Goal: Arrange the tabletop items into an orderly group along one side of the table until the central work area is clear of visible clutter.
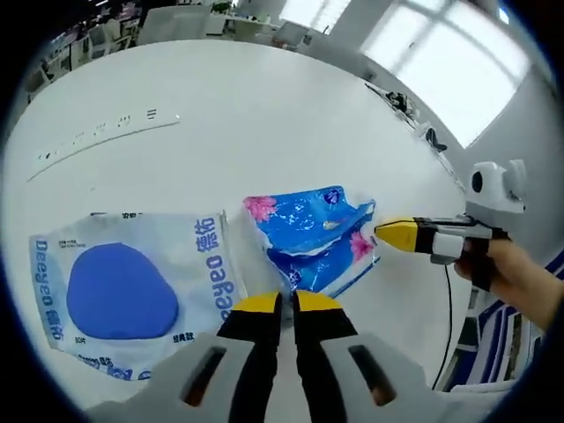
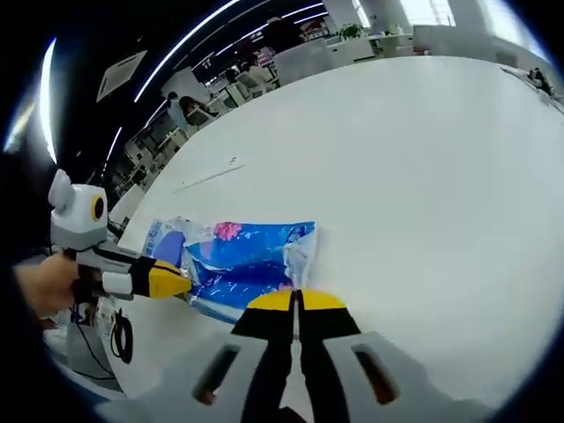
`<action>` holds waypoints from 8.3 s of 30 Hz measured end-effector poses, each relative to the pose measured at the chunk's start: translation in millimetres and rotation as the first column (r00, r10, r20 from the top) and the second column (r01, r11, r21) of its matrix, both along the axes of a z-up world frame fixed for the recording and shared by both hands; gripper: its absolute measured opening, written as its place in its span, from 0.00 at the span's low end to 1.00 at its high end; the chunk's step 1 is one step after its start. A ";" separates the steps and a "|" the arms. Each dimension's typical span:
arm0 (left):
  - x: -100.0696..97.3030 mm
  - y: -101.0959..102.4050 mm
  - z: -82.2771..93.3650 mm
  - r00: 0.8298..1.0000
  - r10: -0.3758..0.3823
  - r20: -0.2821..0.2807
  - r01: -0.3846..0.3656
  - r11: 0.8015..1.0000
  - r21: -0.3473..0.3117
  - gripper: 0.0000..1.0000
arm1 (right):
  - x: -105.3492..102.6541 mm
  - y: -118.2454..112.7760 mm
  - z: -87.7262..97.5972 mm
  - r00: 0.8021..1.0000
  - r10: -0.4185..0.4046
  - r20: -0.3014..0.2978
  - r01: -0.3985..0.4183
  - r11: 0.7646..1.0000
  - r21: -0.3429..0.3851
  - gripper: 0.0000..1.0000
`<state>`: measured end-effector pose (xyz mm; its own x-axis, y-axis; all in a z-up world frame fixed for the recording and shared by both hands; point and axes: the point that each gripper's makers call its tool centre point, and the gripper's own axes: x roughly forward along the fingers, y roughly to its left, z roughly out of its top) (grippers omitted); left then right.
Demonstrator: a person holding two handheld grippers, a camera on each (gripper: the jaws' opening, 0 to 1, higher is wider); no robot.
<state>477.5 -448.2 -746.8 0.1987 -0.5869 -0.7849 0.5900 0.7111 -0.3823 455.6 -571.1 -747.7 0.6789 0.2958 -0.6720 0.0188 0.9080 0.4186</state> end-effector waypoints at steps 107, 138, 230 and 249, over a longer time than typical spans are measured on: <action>-116.5 191.0 50.6 0.943 0.170 0.285 -0.161 0.986 -0.052 0.89 | -117.5 40.4 55.2 0.988 -0.064 0.140 0.048 0.993 0.112 0.63; -129.6 267.0 24.8 0.907 0.348 0.236 -0.367 0.929 0.040 0.87 | -131.7 64.8 34.4 0.992 -0.091 0.083 0.079 0.988 0.134 0.60; -179.5 122.3 170.1 0.957 -0.193 0.217 0.284 0.776 -0.563 0.02 | -113.5 150.6 102.1 0.707 0.627 0.327 -0.598 0.777 -0.197 0.64; -195.0 111.9 197.5 0.926 -0.319 0.199 0.366 0.643 -0.672 0.02 | -145.2 234.9 161.6 0.237 0.823 0.516 -0.845 0.437 -0.309 0.31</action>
